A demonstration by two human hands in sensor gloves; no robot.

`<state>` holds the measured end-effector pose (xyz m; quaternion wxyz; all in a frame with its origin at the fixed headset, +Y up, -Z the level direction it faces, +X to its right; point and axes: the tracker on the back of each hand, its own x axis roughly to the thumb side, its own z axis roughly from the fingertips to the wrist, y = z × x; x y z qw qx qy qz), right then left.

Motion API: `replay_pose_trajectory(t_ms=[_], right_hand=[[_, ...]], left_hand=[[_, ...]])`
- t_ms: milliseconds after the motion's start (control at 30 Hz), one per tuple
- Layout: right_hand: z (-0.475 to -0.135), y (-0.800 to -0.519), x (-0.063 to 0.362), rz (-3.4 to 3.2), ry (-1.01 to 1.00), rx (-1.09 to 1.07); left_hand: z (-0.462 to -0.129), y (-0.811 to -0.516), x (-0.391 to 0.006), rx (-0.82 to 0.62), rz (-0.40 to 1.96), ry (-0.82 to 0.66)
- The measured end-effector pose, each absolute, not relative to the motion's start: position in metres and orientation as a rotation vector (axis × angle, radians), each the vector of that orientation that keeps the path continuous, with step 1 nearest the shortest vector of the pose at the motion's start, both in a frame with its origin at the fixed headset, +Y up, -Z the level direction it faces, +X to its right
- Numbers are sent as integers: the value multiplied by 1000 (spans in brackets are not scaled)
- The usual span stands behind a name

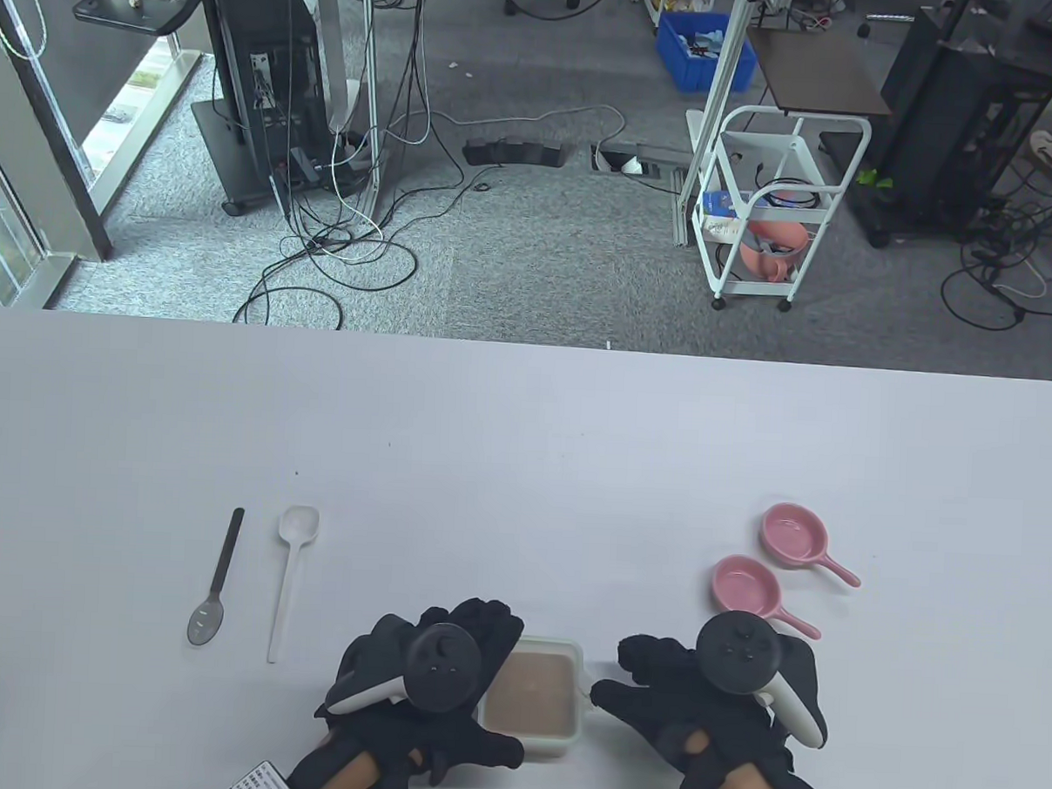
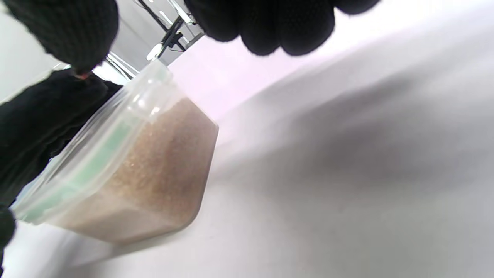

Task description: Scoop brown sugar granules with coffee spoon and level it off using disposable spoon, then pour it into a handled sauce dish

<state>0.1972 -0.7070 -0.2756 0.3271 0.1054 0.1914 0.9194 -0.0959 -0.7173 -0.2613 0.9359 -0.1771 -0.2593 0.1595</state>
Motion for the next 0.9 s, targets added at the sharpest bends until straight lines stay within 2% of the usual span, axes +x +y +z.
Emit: replay_pose_trajectory(t_ms=[267, 467, 900], right_hand=[[-274, -701, 189, 2403, 456, 471], [-271, -700, 180, 2478, 441, 589], [-269, -702, 174, 2481, 444, 655]], left_hand=[[-263, -719, -95, -371, 346, -538], [-260, -719, -91, -343, 278, -555], [-263, -714, -95, -306, 339, -582]])
